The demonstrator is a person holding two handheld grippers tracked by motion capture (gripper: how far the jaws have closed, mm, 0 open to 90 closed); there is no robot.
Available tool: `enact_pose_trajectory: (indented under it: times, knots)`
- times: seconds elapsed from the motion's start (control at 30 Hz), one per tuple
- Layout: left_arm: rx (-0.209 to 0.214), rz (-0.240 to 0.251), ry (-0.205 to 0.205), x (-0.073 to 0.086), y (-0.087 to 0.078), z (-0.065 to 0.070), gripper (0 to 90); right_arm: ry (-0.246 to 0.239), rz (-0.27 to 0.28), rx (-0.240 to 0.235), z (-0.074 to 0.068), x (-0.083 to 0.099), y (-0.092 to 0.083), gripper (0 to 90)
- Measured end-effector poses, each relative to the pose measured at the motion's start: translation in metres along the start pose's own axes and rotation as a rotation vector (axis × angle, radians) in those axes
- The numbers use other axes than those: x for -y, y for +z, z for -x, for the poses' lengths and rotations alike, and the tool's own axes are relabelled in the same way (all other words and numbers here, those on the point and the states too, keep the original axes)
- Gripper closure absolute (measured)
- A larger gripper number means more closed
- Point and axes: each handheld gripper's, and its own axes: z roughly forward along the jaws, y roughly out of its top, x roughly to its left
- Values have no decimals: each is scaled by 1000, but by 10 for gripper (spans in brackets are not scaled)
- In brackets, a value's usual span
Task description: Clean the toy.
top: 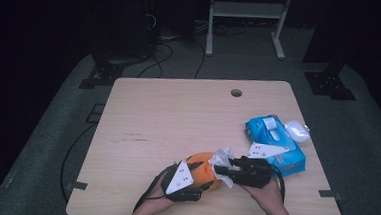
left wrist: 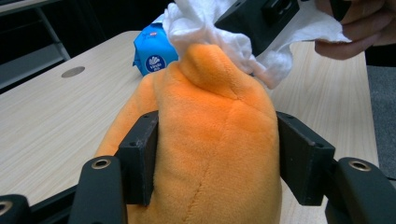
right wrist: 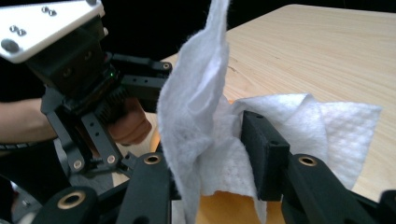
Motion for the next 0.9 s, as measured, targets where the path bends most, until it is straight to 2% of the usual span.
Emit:
enact_pose_trajectory:
  times: [0.1,0.2,0.27,0.33,0.4,0.47,0.57,0.6,0.67,0.73,0.83,0.9]
  knots:
    - [5,-6,4,1,1,1,371,11,4,-3,1,2,2,660]
    - [-7,-6,5,0,2,1,362,9,8,7,2,3,1,789]
    - [-10,-2,-6,0,2,0,365,9,7,39,3,2,0,811]
    - [-6,0,-7,1,3,-1,366,5,-7,107,7,2,-2,815]
    - [-4,-4,0,1,2,0,366,26,-28,136,15,6,-4,816]
    - [-6,-3,-11,1,3,0,366,24,-30,130,13,6,-6,820]
    - [-10,2,-28,1,3,-2,367,-35,-6,83,-4,-4,-7,823]
    - [-11,3,-30,1,3,-2,367,-79,-7,83,-13,-9,-6,823]
    - [-11,3,-34,1,3,-3,365,-115,-18,91,-21,-11,-2,823]
    - [-11,3,-24,1,2,-3,318,-116,-31,108,-19,-8,1,823]
    - [-3,31,-61,0,-3,-10,199,-71,-29,120,-8,-2,0,824]
    - [18,31,-91,2,-6,-17,167,-54,-19,136,-2,-1,-5,824]
